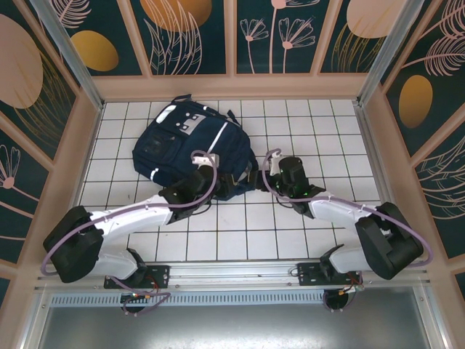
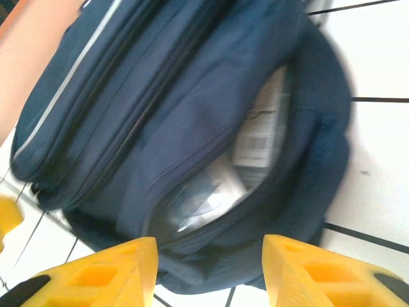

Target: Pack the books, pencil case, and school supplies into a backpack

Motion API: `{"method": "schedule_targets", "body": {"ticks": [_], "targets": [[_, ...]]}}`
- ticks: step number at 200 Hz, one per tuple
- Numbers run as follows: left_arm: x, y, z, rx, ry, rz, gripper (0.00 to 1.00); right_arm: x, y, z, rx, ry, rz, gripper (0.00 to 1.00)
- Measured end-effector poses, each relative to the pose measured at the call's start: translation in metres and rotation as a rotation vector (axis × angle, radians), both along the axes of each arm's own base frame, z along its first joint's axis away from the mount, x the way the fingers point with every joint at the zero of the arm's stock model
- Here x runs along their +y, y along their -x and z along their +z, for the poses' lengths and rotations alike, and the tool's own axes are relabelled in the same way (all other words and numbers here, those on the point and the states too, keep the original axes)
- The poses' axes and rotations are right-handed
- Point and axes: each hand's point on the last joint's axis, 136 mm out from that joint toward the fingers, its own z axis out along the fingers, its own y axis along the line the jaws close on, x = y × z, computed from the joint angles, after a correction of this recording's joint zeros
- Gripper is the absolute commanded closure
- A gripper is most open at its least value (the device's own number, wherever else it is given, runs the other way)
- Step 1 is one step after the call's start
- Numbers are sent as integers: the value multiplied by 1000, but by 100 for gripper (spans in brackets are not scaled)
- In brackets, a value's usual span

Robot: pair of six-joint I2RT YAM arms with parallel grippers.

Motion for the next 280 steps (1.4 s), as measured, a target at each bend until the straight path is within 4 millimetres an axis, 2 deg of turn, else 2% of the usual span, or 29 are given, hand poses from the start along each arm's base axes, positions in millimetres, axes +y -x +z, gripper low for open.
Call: {"method": "schedule_targets", "body": {"ticks": [22, 44, 75, 134, 170, 199, 219, 250, 280], "targets": [[22, 3, -22, 42, -35, 59, 62, 19, 13, -12, -10, 27, 112, 57], [34, 4, -37, 79, -52, 92, 62, 25, 18, -29, 15, 55, 168, 57], [36, 3, -41, 91, -48, 106, 61, 29, 16, -36, 16, 77, 196, 52], [36, 4, -53, 114, -67, 107, 62, 38, 18, -45, 29, 81, 257, 55], [36, 3, -53, 113, -66, 106, 61, 40, 19, -47, 29, 84, 276, 54], [35, 4, -54, 114, -64, 103, 61, 44, 15, -49, 23, 97, 286, 64], [35, 3, -54, 117, -63, 103, 60, 45, 14, -51, 21, 105, 286, 73], [36, 3, -54, 118, -61, 107, 60, 46, 15, -52, 18, 119, 284, 84], [35, 5, -56, 133, -48, 104, 60, 44, 19, -50, 5, 133, 269, 98]]}}
